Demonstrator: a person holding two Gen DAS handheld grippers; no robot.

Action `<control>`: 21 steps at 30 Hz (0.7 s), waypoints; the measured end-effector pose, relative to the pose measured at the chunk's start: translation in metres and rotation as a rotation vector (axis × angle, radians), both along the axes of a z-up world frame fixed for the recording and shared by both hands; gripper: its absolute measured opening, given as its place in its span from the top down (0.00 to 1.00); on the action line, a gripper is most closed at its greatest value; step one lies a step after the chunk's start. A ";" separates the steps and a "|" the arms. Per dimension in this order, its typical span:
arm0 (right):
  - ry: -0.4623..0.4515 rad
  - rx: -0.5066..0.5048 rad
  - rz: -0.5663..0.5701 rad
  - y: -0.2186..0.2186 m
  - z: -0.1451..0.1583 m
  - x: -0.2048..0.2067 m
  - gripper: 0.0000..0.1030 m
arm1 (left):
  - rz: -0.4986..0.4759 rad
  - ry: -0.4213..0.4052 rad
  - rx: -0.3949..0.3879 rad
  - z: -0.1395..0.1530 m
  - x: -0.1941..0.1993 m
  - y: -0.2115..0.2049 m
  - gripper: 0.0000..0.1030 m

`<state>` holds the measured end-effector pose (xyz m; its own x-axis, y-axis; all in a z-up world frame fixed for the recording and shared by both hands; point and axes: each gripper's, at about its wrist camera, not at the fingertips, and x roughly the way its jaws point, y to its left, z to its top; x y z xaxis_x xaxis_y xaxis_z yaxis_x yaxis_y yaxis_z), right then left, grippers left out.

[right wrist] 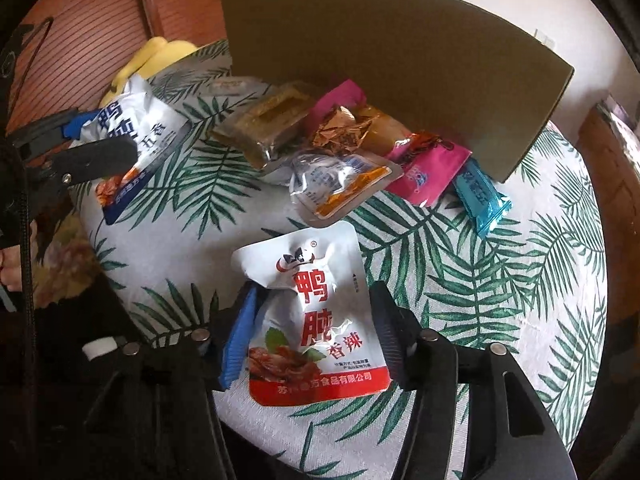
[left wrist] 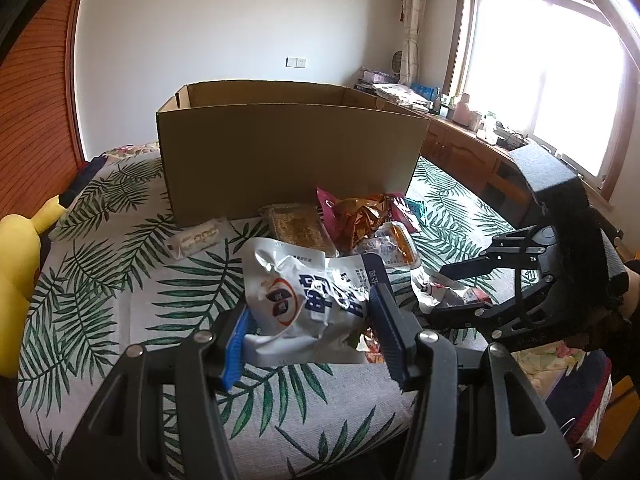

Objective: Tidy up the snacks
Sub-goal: 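Lift both held bags and carry them over the cardboard box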

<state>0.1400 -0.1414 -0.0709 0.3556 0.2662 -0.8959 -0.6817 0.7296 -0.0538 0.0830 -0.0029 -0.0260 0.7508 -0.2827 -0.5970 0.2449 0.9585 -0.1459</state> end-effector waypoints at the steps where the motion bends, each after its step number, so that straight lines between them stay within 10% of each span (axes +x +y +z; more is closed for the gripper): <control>1: -0.007 -0.010 0.005 0.001 0.001 -0.002 0.51 | 0.002 -0.001 -0.002 0.000 0.000 0.000 0.48; 21: -0.069 0.087 -0.028 -0.015 0.025 -0.016 0.55 | -0.002 -0.005 -0.007 0.002 0.001 0.001 0.48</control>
<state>0.1235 -0.1567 -0.0460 0.4242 0.3311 -0.8429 -0.6582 0.7520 -0.0359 0.0845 -0.0021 -0.0243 0.7531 -0.2880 -0.5915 0.2473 0.9571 -0.1513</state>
